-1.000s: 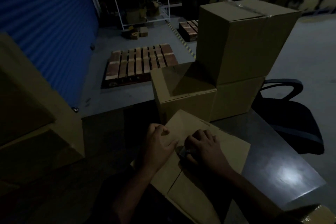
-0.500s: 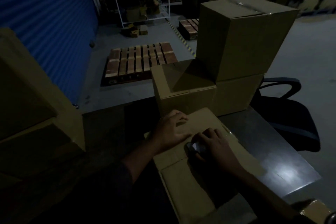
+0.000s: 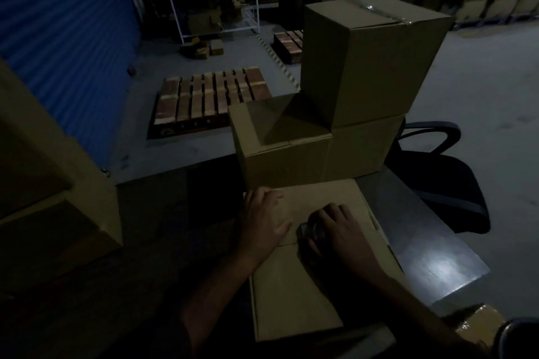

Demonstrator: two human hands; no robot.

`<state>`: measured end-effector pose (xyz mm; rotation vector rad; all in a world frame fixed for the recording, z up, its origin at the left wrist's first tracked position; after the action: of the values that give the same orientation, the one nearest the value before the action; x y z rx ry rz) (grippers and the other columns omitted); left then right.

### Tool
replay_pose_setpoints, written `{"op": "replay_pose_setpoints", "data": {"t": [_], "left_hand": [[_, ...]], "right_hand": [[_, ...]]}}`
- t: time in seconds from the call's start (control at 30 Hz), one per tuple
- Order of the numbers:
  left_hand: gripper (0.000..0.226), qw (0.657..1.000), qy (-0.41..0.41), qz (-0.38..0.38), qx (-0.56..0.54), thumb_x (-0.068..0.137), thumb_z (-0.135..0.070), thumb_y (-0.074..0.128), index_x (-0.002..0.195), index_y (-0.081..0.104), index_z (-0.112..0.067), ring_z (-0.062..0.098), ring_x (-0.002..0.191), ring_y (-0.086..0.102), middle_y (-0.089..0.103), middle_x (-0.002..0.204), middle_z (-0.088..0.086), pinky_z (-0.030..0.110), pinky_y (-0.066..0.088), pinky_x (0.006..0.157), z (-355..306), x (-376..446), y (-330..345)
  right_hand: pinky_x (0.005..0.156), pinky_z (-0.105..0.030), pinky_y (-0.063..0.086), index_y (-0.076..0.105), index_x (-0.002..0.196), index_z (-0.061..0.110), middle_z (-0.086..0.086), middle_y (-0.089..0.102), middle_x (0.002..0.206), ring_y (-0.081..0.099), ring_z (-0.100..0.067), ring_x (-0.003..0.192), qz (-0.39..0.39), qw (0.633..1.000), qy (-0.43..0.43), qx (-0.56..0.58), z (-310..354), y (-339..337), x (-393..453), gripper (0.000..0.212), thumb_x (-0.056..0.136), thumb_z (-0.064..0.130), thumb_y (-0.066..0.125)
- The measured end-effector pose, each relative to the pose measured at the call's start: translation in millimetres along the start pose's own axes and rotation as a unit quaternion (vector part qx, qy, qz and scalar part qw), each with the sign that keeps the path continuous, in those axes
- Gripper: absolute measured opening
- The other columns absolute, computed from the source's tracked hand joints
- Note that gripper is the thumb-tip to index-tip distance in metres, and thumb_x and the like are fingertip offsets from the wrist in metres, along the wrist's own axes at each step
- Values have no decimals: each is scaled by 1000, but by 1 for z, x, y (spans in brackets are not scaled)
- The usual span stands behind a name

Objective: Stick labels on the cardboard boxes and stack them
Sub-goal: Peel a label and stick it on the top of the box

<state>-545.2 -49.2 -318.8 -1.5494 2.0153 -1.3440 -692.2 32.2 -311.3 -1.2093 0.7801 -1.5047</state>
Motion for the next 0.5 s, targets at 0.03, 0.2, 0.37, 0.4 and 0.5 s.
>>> {"op": "replay_pose_setpoints", "data": {"t": [0.03, 0.2, 0.37, 0.4, 0.5], "left_hand": [[45, 1000, -6, -3, -3, 90, -42, 78, 129, 64, -24, 16, 125, 45, 50, 133, -4, 35, 45, 103, 3, -7, 2], [28, 999, 0, -48, -23, 89, -42, 75, 109, 67, -23, 17, 117, 52, 54, 121, -5, 39, 51, 96, 4, -15, 2], [30, 998, -1, -56, -37, 88, -50, 66, 104, 65, -26, 16, 115, 54, 54, 119, -7, 40, 52, 95, 3, -15, -2], [29, 998, -3, -55, -41, 88, -50, 67, 104, 65, -26, 16, 115, 53, 53, 119, -8, 40, 53, 95, 3, -15, -1], [26, 998, -8, -53, -42, 89, -48, 70, 105, 64, -27, 15, 115, 54, 52, 120, -9, 41, 53, 95, 6, -15, 1]], "right_hand": [[73, -31, 36, 59, 105, 25, 3, 53, 103, 42, -17, 90, 3, 1000, 1, -4, 1, 0, 1, 35, 92, 55, 48], [74, -30, 30, 53, 105, 34, 9, 48, 105, 32, -11, 91, 12, 1000, 14, -6, -1, 2, -1, 24, 94, 55, 51], [77, -29, 29, 55, 106, 37, 9, 49, 110, 34, -10, 96, 40, 999, 11, 17, -4, 7, 2, 26, 91, 57, 50], [77, -30, 30, 55, 104, 37, 10, 48, 109, 33, -10, 95, 37, 999, 10, 24, -4, 6, 1, 24, 90, 56, 51], [77, -29, 28, 58, 108, 39, 11, 48, 110, 31, -8, 95, 24, 999, 3, 32, -2, 4, -1, 22, 92, 54, 56]]}}
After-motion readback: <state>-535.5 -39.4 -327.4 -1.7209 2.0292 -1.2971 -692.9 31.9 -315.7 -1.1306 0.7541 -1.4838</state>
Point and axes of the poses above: each hand's wrist, its own x-axis towards the middle knuckle, its own y-axis out of the palm, z = x × y, the point moved 10 cm from there along x, towards the middle knuckle
